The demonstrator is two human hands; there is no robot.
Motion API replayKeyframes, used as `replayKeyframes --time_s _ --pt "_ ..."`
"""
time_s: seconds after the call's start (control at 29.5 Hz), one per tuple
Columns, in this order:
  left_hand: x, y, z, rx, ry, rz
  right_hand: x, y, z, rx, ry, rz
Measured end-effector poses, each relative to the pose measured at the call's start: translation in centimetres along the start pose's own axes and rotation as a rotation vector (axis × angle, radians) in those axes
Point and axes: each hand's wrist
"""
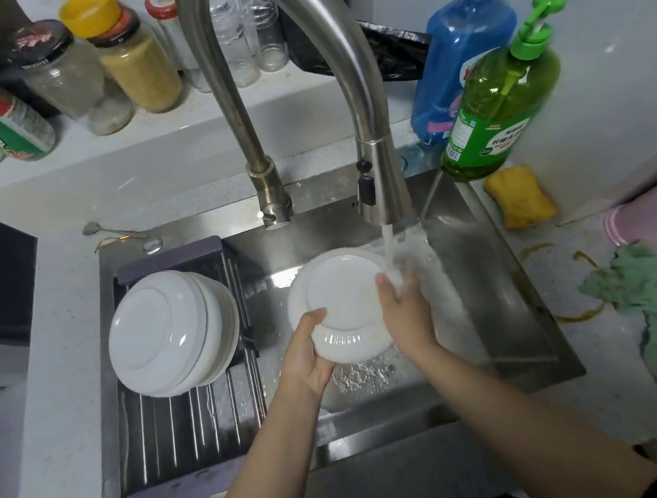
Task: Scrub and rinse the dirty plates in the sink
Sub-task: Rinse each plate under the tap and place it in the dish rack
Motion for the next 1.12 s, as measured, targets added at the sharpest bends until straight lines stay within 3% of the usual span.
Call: replayKeyframes --time_s 0.17,0.31,0.37,0.44,0.54,0.61,0.75,0.92,1.02,1.12 --pt "0.7 -0.7 0.2 -0.042 -0.027 -0.104 2.4 0.9 2.8 0.038 -0.262 0.054" --pt "0.9 -3.2 0.7 -0.056 -0.051 -0.199 1.9 -0.8 -0.1 0.074 -0.02 0.229" --pt "1.1 -4.0 0.9 -0.091 -0.056 -0.175 1.7 -1.7 -2.4 -0.021 0.078 0.22" --pt "1.6 -4.5 0.9 -0.1 -0.075 -0.126 1.9 -1.1 -1.8 -0.11 -0.051 0.196" --pt "2.1 -4.7 1.1 -0.112 -0.107 -0.111 1.9 0.5 1.6 -0.057 -0.316 0.152" --pt "2.4 -4.7 1.1 -0.113 -0.091 -0.161 2.4 0.5 1.5 -0.034 -0.315 0.095" --pt "2.4 -4.5 0.5 -0.1 -0.052 -0.133 1.7 -0.5 -1.1 -0.065 -0.225 0.226" --pt "2.8 -3.4 -0.6 -0.072 -0.023 -0.092 1.1 1.7 3.2 0.014 -0.58 0.353" --pt "2.6 -3.0 -0.4 -0.067 -0.006 -0.118 1.1 0.9 2.0 0.037 -0.386 0.253" --pt "2.6 -2.9 -0.3 -0.067 0.008 -0.108 0.8 -0.3 -1.4 -0.051 -0.195 0.204"
Point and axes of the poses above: each hand's wrist, its own z-axis towards the middle knuckle, its own y-axis out of the back of the hand, x = y × z, and after that the axes turned 10 degrees about -z, right-handed
